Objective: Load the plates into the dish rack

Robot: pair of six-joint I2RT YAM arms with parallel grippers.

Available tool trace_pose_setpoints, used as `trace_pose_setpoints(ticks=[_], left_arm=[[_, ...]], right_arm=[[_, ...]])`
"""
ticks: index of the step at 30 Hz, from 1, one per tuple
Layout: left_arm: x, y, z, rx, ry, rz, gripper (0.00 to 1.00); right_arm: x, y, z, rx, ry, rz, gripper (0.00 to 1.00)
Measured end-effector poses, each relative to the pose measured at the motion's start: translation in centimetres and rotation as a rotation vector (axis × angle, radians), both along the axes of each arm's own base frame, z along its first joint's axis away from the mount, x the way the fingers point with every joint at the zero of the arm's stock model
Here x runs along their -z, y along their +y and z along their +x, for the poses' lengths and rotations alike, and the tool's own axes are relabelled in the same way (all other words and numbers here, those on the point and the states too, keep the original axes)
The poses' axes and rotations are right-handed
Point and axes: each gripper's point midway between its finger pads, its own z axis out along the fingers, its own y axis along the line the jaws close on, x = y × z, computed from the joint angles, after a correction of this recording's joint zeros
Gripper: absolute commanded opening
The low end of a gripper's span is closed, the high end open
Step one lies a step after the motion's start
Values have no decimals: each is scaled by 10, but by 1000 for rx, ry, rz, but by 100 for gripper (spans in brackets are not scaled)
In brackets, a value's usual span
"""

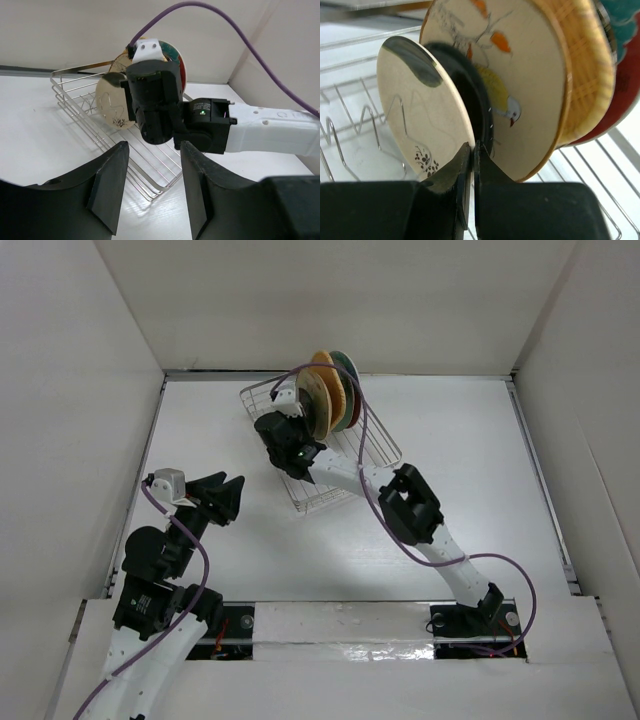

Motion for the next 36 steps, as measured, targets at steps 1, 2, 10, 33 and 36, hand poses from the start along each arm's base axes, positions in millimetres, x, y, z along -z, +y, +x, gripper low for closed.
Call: trace_pose_setpoints(ticks=[1, 2, 10, 33, 36], left_arm=[[0, 0, 0, 2, 0, 0, 44], [0, -1, 0, 3, 1, 1, 45], [1, -1, 1, 6, 4, 4, 52], [5, 1, 6, -17, 22, 6, 77], [5, 1, 6, -17, 22, 6, 78]], right_arm=[[5, 1, -1, -4, 8, -5, 11], [11, 2, -2, -7, 15, -5, 12], [38, 6, -10, -37, 57, 6, 56], [-145, -169, -172, -264, -162, 549, 24], [-130, -224, -192, -199, -182, 601, 15]])
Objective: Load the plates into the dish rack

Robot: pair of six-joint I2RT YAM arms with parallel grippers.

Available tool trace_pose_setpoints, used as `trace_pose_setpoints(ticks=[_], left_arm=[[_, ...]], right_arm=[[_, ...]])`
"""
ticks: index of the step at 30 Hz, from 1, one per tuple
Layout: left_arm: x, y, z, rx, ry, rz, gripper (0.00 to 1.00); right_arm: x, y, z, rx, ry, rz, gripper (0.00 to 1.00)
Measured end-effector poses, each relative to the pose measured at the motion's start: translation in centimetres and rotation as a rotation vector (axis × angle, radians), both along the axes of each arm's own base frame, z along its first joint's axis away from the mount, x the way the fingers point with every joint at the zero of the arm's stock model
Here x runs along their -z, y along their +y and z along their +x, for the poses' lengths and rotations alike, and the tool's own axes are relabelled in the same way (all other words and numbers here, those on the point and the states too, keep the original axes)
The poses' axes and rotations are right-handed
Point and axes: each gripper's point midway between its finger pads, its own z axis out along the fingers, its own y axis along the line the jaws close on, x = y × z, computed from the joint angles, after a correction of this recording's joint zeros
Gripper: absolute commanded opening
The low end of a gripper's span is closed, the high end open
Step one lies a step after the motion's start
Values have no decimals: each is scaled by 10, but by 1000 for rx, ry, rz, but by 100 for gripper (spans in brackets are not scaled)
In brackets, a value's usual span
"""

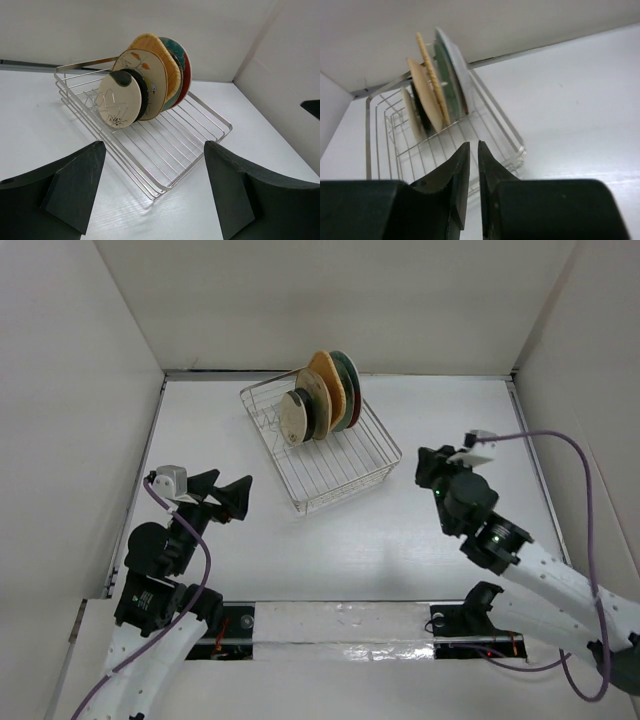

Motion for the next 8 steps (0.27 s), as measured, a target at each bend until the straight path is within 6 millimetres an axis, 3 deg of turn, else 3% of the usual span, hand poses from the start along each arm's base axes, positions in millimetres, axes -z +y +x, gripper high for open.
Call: trace_pose_setpoints(ticks=[4, 6, 8], left_arm=[[0, -1, 0, 6, -1, 0, 78], [-1, -2, -1, 13, -4, 0, 78], [-2, -3, -1, 19, -7, 0, 79]], right_arm=[[4, -49, -23, 43, -15, 76, 12], [-1, -62, -30, 52, -28, 107, 14], [0, -62, -32, 37, -19, 115, 22]])
